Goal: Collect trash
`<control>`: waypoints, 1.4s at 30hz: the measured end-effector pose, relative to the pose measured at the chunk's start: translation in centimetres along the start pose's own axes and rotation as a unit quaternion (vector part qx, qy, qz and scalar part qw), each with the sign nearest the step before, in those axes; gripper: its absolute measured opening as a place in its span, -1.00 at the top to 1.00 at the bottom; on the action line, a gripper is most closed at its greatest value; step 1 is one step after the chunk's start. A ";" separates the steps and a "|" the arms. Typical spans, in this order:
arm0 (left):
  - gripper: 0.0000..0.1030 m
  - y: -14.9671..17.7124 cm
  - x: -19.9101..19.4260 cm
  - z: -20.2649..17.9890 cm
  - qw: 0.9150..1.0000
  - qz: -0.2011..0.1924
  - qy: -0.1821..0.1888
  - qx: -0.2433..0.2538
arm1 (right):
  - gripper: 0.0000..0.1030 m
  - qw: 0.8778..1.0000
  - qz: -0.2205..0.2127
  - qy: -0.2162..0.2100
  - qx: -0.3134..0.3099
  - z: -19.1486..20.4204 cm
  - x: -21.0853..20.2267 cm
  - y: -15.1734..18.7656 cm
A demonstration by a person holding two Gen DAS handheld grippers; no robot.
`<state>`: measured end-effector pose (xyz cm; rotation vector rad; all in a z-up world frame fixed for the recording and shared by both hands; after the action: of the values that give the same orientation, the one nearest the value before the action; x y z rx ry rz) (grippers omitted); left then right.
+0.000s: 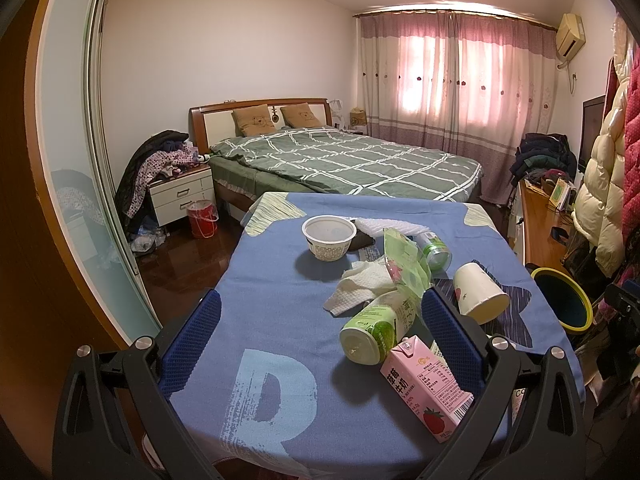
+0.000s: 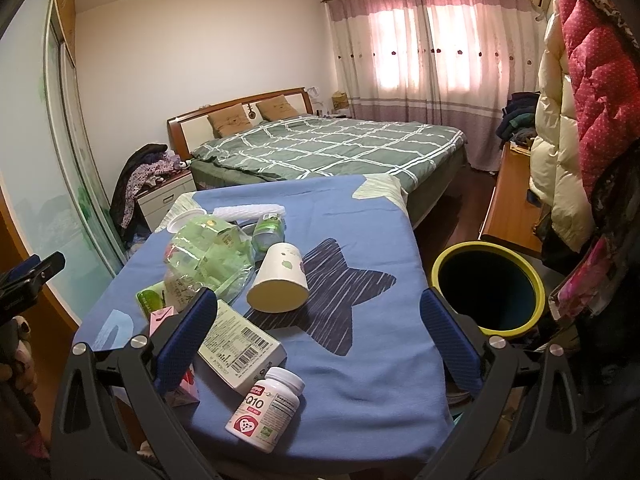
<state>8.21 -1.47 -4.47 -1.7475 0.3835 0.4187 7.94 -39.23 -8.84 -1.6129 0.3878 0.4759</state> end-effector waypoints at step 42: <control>-0.92 1.6 2.5 -0.2 1.000 0.031 0.005 0.002 | -0.30 0.980 0.169 -0.091 -0.053 6.1 7.0 11.0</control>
<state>9.70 -2.09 -6.96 -1.7379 0.4456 0.4540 7.82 -33.96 -22.28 -1.5947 0.5073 0.9079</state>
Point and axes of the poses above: each gripper's, at about its wrist camera, not at the fingertips, and x roughly the way its jaws point, z to its left, y to its underside, the point moved 10 cm from there along x, roughly the way its jaws point, and after that the axes turned 13 degrees about -x, right-handed, at the moved point
